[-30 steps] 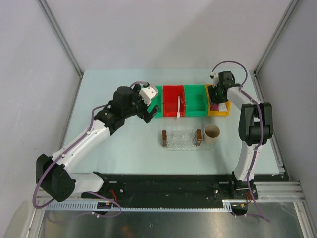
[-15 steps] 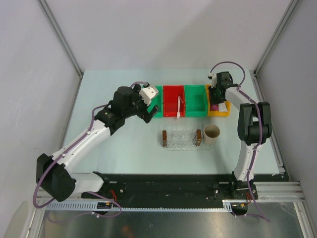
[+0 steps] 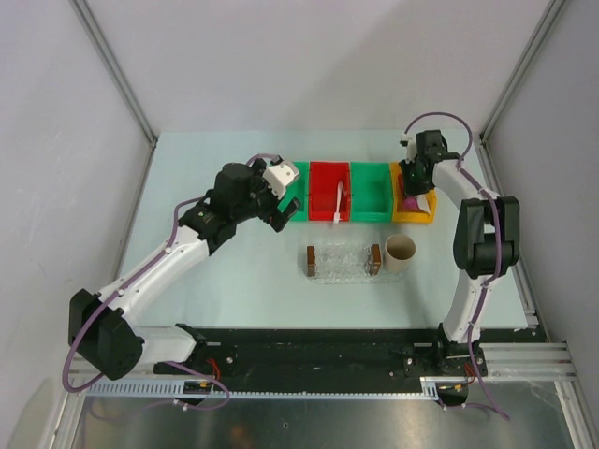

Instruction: Prepare toiletry sets of a toothbrush and toothpaste on the tray

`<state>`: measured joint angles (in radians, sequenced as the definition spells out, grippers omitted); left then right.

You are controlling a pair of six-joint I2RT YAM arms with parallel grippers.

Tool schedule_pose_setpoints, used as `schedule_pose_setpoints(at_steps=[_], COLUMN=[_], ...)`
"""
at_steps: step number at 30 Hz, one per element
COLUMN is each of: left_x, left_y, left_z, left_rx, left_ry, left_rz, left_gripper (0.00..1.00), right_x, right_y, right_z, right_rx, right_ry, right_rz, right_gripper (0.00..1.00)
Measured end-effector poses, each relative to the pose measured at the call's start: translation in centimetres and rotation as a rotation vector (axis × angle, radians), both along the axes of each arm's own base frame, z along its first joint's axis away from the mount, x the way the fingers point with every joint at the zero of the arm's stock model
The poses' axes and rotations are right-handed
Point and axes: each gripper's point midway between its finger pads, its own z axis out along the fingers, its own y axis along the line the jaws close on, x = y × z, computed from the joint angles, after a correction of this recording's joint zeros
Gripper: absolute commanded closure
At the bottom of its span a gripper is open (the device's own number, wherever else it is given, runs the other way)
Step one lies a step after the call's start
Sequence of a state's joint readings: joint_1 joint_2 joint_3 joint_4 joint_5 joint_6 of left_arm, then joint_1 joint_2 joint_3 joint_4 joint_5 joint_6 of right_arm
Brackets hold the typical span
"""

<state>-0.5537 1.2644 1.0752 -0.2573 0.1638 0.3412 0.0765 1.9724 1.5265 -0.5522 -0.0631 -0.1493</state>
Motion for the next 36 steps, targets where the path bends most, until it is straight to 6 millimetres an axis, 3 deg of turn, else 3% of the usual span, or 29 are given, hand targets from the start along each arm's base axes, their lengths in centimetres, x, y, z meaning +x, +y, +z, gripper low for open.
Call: schedule_pose_setpoints(at_steps=[11, 18, 22, 27, 30, 36], left_x=[0.0, -0.1, 0.0, 0.1, -0.9, -3.2], left_y=[0.0, -0.5, -1.7, -3.8, -5.8, -8.6], left_z=[0.0, -0.3, 0.7, 5.1, 7.0, 7.7], left_rx=[0.0, -0.007, -0.04, -0.067, -0.013, 0.173], left_ry=[0.0, 0.017, 0.026, -0.077, -0.19, -0.391], left_rz=[0.0, -0.024, -0.066, -0.121, -0.187, -0.327], left_gripper=[0.0, 0.0, 0.0, 0.0, 0.0, 0.0], right_x=[1.1, 0.5, -0.2, -2.4, -4.6, -8.7], right_y=[-0.5, 1.0, 3.2, 6.7, 9.0, 13.8], right_z=[5.5, 8.9, 13.6, 18.8, 19.7, 19.0], right_rx=[0.039, 0.139, 0.248, 0.387, 0.456, 0.529], right_ry=[-0.09, -0.112, -0.16, -0.202, -0.167, -0.062], right_rz=[-0.013, 0.049, 0.141, 0.285, 0.373, 0.548], right_gripper=[0.89, 0.89, 0.89, 0.89, 0.89, 0.89])
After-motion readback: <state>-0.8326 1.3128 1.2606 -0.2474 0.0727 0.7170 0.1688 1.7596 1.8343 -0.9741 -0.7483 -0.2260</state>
